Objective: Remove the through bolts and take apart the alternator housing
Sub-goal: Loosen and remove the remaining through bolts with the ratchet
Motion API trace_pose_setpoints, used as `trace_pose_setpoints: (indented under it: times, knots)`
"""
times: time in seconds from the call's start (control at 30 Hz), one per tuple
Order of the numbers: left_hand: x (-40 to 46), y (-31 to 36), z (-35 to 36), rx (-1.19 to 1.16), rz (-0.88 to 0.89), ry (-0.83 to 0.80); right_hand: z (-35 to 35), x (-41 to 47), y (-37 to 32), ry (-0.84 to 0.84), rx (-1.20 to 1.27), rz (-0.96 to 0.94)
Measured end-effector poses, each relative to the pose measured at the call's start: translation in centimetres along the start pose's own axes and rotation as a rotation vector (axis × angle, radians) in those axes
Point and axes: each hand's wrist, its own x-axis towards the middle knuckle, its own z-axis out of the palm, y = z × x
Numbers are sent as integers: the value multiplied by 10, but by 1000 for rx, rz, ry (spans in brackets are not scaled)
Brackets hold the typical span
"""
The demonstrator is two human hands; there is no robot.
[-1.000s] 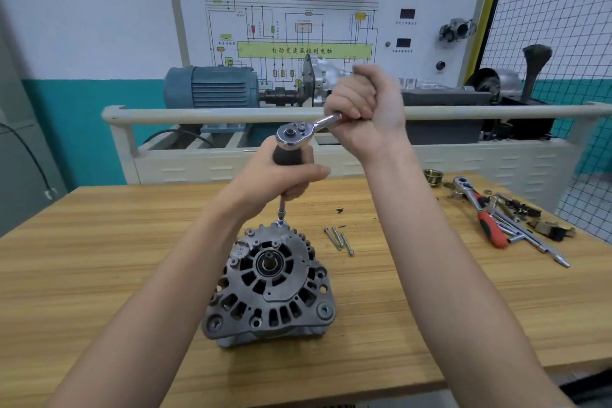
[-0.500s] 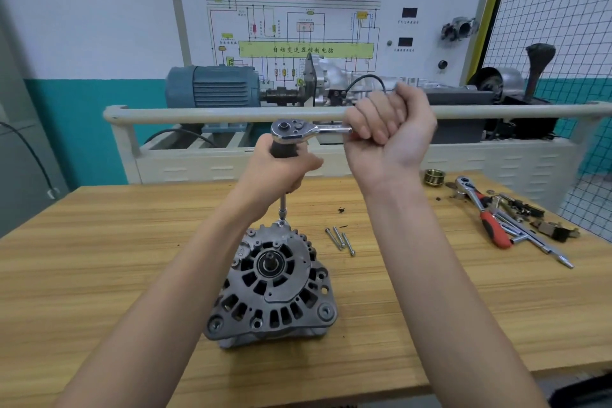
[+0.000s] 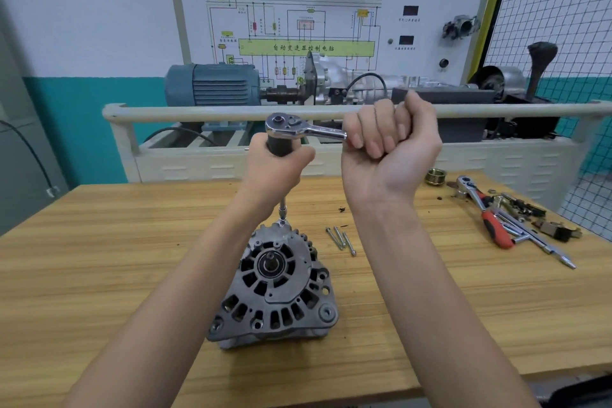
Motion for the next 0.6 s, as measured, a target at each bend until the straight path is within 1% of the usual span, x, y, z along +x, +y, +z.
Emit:
trace_pose_setpoints:
  times: [0.03, 0.1, 0.2, 0.27, 0.33, 0.37, 0.43, 0.5, 0.6]
  knots:
    - [-1, 0, 2, 10, -3, 15, 1, -1, -1, -8, -7, -9]
    - [-2, 1, 0, 36, -1, -36, 3, 7, -7, -4, 10, 60]
    - [-3, 5, -11, 69, 34, -246, 6, 34, -11, 18, 58, 316]
    - [-2, 8, -14, 86, 21, -376, 6, 50, -9, 27, 84, 477]
    - [-1, 8, -13, 78, -1, -400, 5, 57, -7, 30, 104, 542]
    - [-1, 7, -12, 65, -7, -382, 4, 57, -7, 34, 111, 536]
    - [-1, 5, -11, 34, -12, -338, 1, 50, -8, 47, 135, 460]
    - [-1, 3, -9, 19, -4, -275, -3, 34, -8, 51, 136, 313]
    - [-1, 1, -3, 15, -11, -62, -5, 3, -3, 4, 44, 52]
